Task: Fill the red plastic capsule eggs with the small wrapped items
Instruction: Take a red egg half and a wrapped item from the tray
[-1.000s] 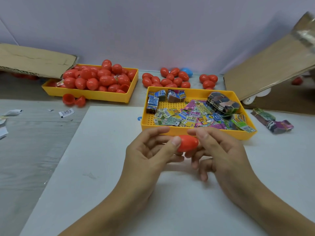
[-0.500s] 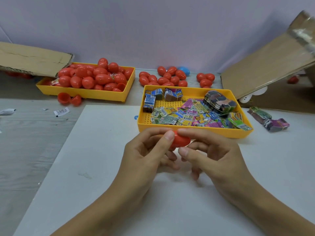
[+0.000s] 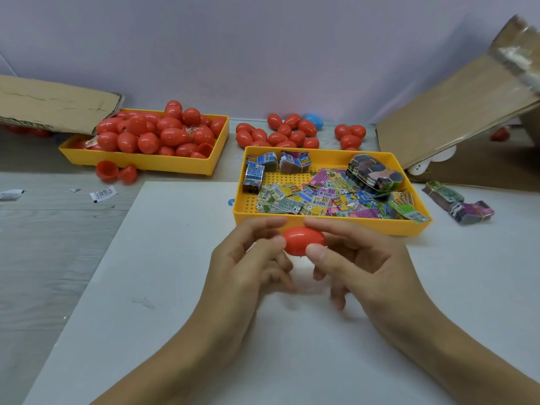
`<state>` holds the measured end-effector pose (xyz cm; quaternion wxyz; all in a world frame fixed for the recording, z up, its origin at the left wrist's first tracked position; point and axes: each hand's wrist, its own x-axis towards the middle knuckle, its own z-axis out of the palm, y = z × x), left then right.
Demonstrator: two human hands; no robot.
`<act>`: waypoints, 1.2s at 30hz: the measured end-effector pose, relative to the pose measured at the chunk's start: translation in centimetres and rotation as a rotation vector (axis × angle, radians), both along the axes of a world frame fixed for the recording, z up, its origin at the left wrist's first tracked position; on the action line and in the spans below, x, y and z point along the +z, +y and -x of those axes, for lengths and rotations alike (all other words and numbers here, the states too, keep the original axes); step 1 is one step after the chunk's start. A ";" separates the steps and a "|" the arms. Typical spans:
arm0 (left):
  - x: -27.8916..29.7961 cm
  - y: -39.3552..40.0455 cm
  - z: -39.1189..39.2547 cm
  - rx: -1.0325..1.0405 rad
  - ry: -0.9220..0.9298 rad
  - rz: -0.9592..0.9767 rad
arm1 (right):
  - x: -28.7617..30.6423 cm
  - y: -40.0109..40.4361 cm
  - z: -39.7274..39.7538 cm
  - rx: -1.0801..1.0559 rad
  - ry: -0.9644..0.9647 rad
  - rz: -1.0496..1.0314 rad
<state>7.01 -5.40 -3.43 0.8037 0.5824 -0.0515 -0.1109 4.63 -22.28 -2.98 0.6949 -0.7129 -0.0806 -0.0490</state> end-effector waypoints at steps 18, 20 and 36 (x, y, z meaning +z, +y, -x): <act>-0.7 0.1 0.1 0.002 -0.086 0.027 | 0.2 0.0 0.0 -0.016 0.092 -0.055; -0.6 0.3 0.0 -0.016 -0.052 0.021 | 0.2 0.0 0.0 -0.020 0.072 -0.060; -0.4 0.1 0.0 0.057 -0.090 0.006 | 0.1 -1.6 -1.1 -0.460 -0.528 0.864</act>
